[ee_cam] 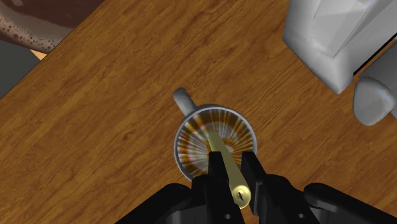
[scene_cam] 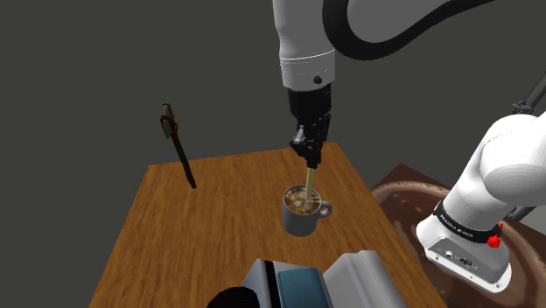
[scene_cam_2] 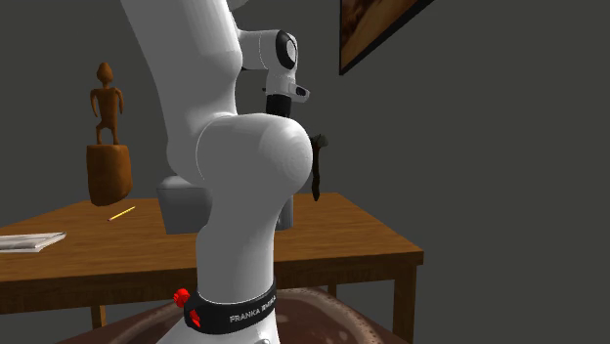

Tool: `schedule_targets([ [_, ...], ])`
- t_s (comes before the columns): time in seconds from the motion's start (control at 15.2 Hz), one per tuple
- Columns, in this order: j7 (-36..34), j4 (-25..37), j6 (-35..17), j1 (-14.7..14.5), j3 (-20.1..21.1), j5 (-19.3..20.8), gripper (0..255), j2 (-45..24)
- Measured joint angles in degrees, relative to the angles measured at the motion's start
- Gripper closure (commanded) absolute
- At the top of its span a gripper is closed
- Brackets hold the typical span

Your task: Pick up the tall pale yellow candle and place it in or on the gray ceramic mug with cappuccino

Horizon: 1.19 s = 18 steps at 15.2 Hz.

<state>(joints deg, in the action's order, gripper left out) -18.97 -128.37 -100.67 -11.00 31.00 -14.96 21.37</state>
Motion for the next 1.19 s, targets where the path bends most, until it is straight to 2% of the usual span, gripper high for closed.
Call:
schedule_targets([
  [0.4, 0.1, -0.4, -0.8, 0.0, 0.1, 0.0, 255, -0.3],
  [0.46, 0.1, -0.4, -0.8, 0.0, 0.1, 0.0, 0, -0.2],
  [0.86, 0.1, -0.5, -0.8, 0.0, 0.1, 0.0, 0, -0.3],
  [1.19, -0.5, 6.2, 5.4, 0.6, -0.7, 1.0, 0, -0.9],
])
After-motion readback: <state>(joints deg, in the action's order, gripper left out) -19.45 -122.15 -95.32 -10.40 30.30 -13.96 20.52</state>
